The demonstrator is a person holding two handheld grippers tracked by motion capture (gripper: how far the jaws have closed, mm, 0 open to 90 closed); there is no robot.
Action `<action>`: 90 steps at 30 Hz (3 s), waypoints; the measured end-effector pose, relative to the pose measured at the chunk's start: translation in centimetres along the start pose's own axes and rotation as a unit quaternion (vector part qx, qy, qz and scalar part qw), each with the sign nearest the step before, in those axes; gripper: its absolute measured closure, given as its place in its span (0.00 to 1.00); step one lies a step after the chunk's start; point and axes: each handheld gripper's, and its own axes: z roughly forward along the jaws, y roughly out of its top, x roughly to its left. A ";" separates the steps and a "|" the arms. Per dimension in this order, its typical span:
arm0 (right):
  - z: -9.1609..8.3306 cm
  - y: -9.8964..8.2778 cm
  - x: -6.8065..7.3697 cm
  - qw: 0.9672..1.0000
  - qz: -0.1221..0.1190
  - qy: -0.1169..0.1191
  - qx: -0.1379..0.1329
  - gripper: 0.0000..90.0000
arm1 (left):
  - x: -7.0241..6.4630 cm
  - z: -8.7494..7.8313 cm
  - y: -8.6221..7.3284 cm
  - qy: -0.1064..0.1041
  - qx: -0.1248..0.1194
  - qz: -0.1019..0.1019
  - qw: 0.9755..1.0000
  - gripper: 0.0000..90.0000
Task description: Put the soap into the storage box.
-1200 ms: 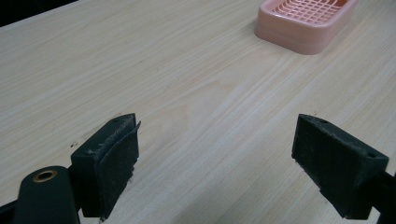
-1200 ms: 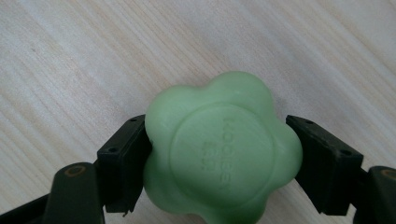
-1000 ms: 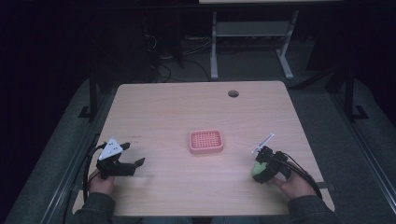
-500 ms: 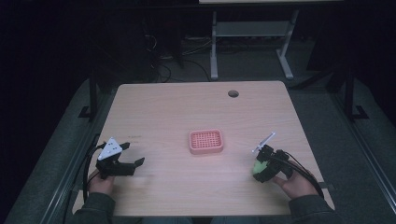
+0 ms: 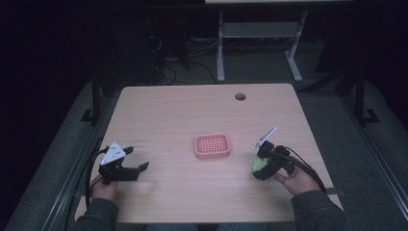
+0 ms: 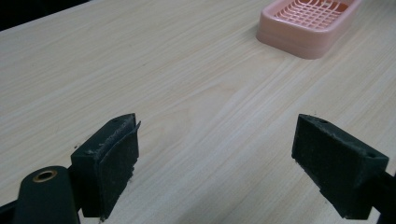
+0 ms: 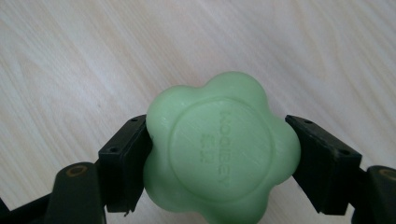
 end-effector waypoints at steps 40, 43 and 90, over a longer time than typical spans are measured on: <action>0.5 8.5 -0.1 0.998 -0.053 0.032 -0.005 0.29 | 0.1 0.1 0.1 -0.002 0.000 0.002 1.000 0.16; 0.6 9.1 0.0 0.998 -0.058 0.029 -0.002 0.29 | 0.1 0.1 0.1 -0.002 -0.001 0.002 1.000 0.16; 5.2 17.6 0.8 0.996 -0.081 0.030 0.020 0.28 | 0.1 0.1 0.2 -0.006 -0.008 -0.002 1.000 0.16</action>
